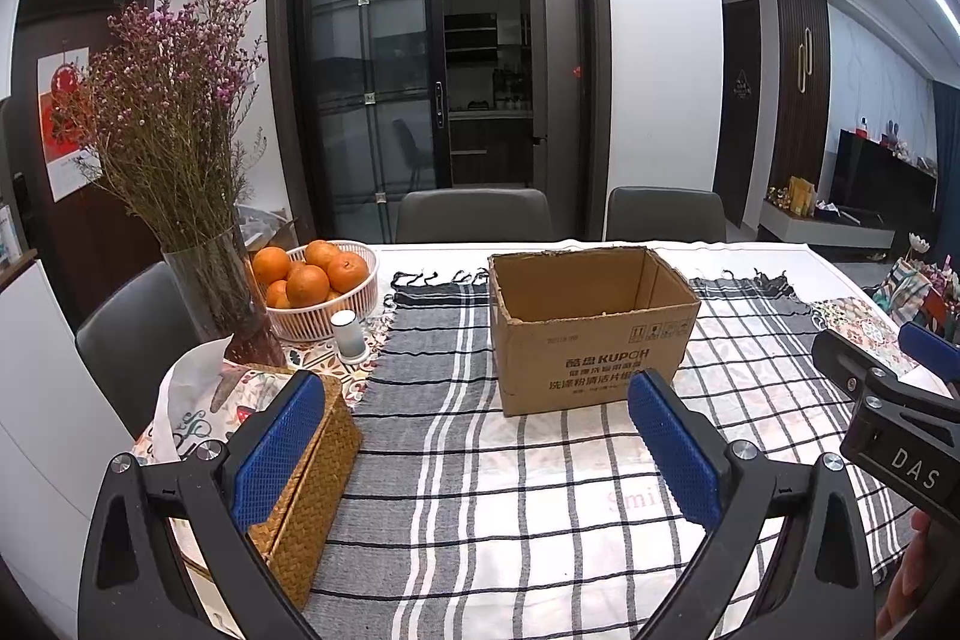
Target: Organize rigid objects
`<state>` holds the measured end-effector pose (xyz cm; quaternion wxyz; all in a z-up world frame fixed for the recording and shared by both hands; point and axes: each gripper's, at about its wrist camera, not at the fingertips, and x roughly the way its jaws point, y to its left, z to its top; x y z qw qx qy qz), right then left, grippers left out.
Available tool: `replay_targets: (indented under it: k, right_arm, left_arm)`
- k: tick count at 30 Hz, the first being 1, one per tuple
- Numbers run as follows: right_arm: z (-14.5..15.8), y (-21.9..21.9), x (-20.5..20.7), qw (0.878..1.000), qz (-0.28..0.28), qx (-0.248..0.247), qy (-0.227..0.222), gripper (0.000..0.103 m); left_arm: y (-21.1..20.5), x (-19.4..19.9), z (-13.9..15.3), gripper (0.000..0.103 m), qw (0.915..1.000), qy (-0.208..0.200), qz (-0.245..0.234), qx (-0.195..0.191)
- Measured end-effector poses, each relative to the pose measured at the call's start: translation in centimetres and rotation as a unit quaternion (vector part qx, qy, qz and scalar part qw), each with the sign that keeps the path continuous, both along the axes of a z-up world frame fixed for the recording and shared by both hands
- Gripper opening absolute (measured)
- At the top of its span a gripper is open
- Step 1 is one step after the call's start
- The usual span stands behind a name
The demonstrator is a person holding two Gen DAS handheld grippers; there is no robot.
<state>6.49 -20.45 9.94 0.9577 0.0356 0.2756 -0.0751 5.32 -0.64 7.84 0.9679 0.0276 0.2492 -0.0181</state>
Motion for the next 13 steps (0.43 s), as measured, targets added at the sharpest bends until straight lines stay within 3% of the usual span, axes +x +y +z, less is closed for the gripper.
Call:
replay_targets:
  k: [13]
  right_arm:
    - [0.04, 0.02, -0.07, 1.0, 0.0, 0.0, -0.001, 0.092]
  left_arm:
    - [0.0, -0.15, 0.02, 0.103, 1.0, -0.001, -0.001, 0.0]
